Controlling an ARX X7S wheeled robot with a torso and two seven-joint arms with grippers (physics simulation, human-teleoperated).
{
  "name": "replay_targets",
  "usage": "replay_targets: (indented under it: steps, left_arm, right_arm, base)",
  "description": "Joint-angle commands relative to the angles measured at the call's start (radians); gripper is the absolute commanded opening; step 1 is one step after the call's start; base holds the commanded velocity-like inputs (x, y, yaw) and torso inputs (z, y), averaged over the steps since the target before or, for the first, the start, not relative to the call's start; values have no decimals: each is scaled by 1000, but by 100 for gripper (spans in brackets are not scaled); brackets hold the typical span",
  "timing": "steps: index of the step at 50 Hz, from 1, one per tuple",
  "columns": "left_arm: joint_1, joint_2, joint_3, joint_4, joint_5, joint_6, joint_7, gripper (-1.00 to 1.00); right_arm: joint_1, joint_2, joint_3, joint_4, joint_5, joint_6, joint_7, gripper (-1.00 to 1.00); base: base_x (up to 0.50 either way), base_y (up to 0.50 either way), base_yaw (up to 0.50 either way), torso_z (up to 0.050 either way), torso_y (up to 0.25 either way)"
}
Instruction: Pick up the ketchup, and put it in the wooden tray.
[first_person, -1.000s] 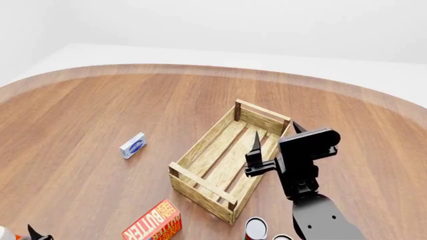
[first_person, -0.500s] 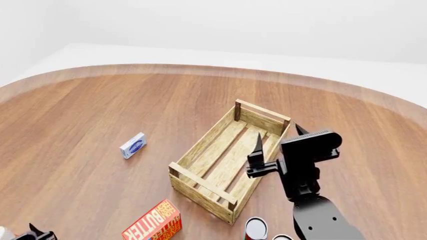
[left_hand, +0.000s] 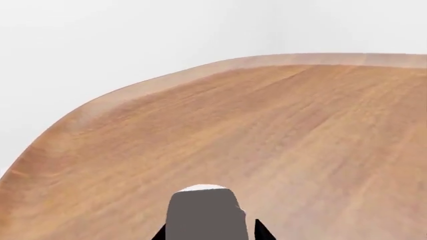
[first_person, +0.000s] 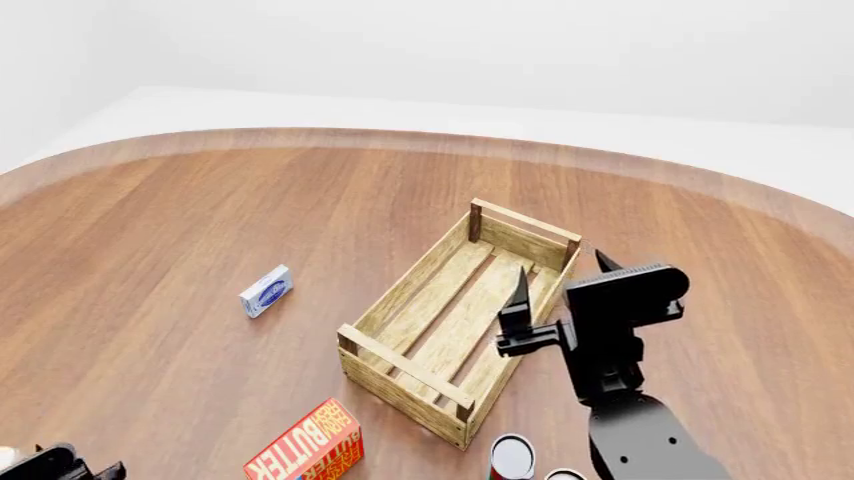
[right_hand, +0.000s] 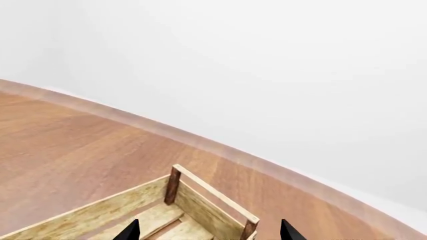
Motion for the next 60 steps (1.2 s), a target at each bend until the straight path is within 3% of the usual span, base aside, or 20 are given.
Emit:
replay_targets:
  steps: [1,17,30,36,44,56,60]
  left_arm:
    - [-42,-5,7,-34,-9,2,8,-100]
    - [-41,-17,22,30,-10,-36,7,-100]
    - [-108,-82,106,295,-19,-249,27,-100]
    - [-255,-111,198,327,-6,-368,55,-100]
    - [-478,-91,329,239,12,-438,117,-100]
    - [-801,16,489,-61,43,-409,238,-100]
    - [-930,70,527,-245,50,-352,292,-100]
  right_arm:
    - [-5,3,3,-4,5,1,6,100]
    - [3,1,4,8,13,-8,10,100]
    - [51,3,26,10,37,3,4,100]
    - [72,9,49,16,48,8,7,100]
    - [91,20,81,12,65,25,13,100]
    - [114,36,106,-14,82,54,18,100]
    - [112,42,119,-14,85,58,25,100]
  base:
    - [0,0,0,0,0]
    - [0,0,0,0,0]
    - [0,0,0,0,0]
    - [0,0,0,0,2]
    - [0,0,0,0,0]
    - [0,0,0,0,0]
    - [0,0,0,0,0]
